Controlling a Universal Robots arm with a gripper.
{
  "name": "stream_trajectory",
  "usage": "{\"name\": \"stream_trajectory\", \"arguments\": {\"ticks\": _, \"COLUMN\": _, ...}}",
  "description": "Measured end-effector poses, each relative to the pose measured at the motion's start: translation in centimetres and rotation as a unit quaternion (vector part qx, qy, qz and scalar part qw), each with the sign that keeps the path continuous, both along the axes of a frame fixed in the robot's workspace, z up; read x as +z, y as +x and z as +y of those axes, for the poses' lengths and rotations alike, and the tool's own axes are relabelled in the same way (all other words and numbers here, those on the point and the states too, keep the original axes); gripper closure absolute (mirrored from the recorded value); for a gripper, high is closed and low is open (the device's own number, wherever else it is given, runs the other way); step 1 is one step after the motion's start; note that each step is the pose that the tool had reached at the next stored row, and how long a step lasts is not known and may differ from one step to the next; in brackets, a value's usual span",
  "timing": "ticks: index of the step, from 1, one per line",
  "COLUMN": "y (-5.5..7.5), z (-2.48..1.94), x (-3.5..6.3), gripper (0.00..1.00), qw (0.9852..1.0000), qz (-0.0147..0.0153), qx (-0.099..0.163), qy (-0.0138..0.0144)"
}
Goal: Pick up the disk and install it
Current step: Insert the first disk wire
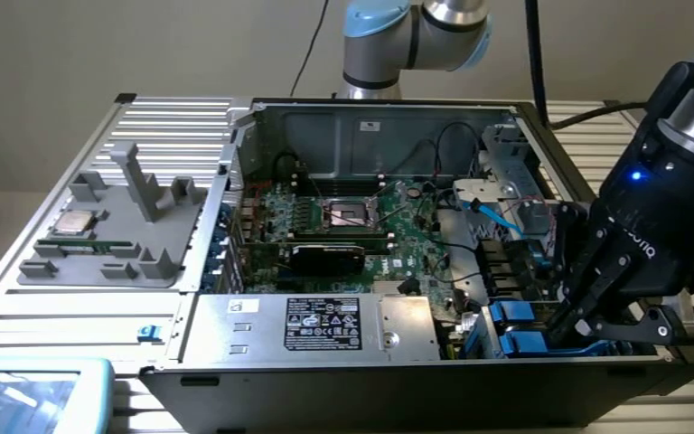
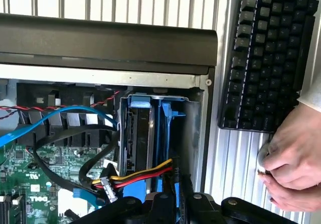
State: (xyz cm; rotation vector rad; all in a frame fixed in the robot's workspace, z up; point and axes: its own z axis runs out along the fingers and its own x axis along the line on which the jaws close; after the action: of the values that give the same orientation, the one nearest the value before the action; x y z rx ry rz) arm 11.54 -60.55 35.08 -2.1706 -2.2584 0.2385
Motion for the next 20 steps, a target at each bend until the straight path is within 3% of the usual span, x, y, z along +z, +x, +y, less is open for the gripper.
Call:
{"name": "stream_trajectory", "arguments": {"ticks": 3, "y": 0.01, "z": 0.05, "x": 0.0, "gripper": 0.84, "qw": 1.0, "qz": 0.0002, "qx": 0.0, "qy": -0.0009}}
{"name": "stream_trajectory", "arguments": {"ticks": 7, "y": 0.09, "z": 0.18, "x": -0.02, "gripper": 0.84, "qw": 1.0, "qz": 0.0011, "qx": -0.001, "qy": -0.0068}}
{"name": "stream_trajectory", "arguments": {"ticks": 10, "y": 0.2, "z": 0.22, "x": -0.05, "gripper": 0.84, "qw": 0.9999, "qz": 0.0038, "qx": -0.002, "qy": -0.0119}}
{"name": "stream_trajectory", "arguments": {"ticks": 20, "y": 0.76, "z": 0.78, "x": -0.2, "gripper": 0.84, "qw": 0.9998, "qz": 0.0169, "qx": -0.005, "qy": -0.0125}}
